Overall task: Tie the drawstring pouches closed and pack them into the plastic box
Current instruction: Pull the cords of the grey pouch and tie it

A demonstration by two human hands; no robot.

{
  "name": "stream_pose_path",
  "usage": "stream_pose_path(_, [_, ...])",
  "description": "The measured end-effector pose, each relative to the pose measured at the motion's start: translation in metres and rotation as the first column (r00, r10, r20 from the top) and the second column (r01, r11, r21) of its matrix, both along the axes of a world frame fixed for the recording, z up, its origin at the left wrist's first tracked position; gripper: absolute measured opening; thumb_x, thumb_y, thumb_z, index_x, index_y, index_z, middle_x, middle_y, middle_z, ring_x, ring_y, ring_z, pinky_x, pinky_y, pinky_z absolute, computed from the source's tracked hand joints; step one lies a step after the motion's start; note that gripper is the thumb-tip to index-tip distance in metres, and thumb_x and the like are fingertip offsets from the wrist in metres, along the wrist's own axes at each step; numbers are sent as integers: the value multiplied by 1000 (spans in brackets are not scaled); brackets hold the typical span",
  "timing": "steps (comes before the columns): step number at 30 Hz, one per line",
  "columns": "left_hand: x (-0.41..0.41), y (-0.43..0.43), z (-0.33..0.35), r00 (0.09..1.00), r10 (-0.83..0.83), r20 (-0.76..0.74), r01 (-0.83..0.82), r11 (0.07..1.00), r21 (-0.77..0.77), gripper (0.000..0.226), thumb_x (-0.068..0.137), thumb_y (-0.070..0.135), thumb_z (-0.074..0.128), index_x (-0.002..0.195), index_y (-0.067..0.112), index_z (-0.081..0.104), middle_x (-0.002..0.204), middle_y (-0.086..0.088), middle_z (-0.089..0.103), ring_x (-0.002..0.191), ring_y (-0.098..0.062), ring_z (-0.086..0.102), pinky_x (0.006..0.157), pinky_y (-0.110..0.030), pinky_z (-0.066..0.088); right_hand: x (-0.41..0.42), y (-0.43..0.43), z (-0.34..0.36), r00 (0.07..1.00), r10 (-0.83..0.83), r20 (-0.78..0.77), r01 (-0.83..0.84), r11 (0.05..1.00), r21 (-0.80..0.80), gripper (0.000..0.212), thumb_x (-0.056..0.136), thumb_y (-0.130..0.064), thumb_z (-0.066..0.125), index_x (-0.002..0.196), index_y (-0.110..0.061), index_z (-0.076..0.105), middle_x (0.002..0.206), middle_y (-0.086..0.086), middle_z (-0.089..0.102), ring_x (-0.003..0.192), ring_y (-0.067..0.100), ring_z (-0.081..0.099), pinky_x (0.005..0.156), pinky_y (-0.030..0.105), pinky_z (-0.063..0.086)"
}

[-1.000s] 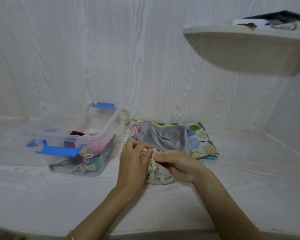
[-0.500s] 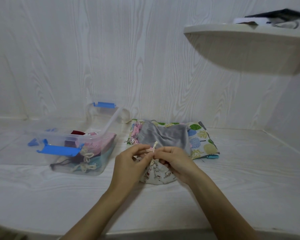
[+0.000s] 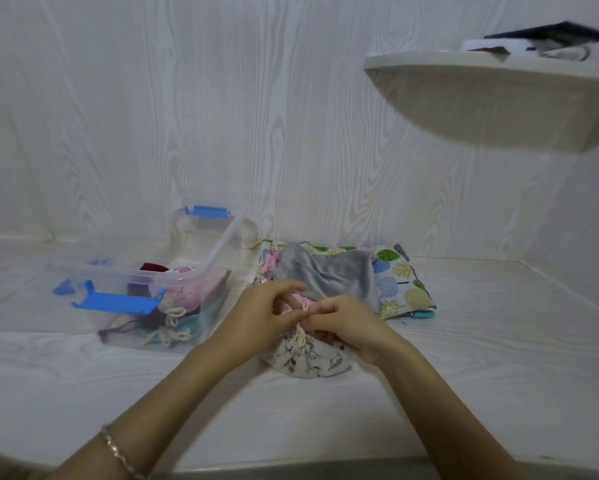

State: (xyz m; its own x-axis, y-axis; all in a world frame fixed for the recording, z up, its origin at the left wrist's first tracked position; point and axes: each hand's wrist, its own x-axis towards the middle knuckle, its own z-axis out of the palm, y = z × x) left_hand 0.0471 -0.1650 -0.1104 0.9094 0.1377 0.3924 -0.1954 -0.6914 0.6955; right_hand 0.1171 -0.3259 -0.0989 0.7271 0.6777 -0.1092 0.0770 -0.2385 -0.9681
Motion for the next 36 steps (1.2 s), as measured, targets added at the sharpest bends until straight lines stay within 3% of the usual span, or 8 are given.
stream_pose_path(4, [1,7,-2,979,31,-200,-109,913,-393,30,76,15,80,99,6,63,66,-7,70,58,-16,67,64,-31,58,-1,1,-5,994,-80,75,76,996,52,20,76,-4,77,90,-11,64,73,3,72,63,8,63,62,18,50])
stream_pose_path(8, [-3,9,1,926,-146,-349,-125,751,-648,18,82,13,74,93,0,67,70,-12,67,57,-11,61,60,-20,54,-2,2,-8,967,-98,234,88,995,56,16,76,-5,76,87,-11,65,70,1,70,64,8,59,62,18,50])
stream_pose_path(18, [-5,1,-2,933,-112,-343,-126,791,-599,17,79,8,76,89,-5,71,65,-9,65,51,-13,53,58,-23,46,-6,7,-15,840,-176,513,178,983,46,11,78,-7,74,84,-16,75,70,1,70,58,6,53,57,23,49])
stream_pose_path(23, [-4,0,-3,932,-112,-344,-117,807,-579,16,82,8,72,88,-6,71,62,-6,61,52,-13,51,60,-26,42,-11,5,-16,719,-127,684,190,982,-18,20,83,-11,70,101,-16,77,49,-22,56,45,0,48,46,10,35])
stream_pose_path(27, [-2,1,-2,912,-123,-392,-126,824,-552,19,84,11,68,87,-7,71,63,-4,60,51,-11,51,60,-23,46,-13,6,-11,603,-16,797,149,984,-93,23,86,-17,67,107,-18,76,80,-10,71,61,-4,56,57,11,41])
stream_pose_path(30, [-1,5,2,883,-169,-439,-104,840,-533,16,86,13,66,73,4,71,63,-3,60,52,-9,51,62,-22,48,-12,6,-7,542,62,838,124,980,-153,17,85,-19,66,96,-18,78,80,-5,70,66,6,56,62,21,46])
stream_pose_path(33, [-2,6,7,862,-216,-459,-45,868,-494,21,88,15,63,68,10,67,66,-5,59,56,-11,52,63,-22,49,-7,5,-7,561,105,821,112,973,-200,11,83,-17,64,80,-14,75,67,-10,56,61,7,50,57,20,41])
stream_pose_path(36, [-3,5,7,910,-150,-387,-9,925,-379,21,88,11,64,67,6,66,67,-9,62,60,-14,55,63,-26,50,-4,5,-9,740,84,667,62,979,-192,13,86,-16,64,74,-13,68,59,-10,51,53,3,43,53,16,36])
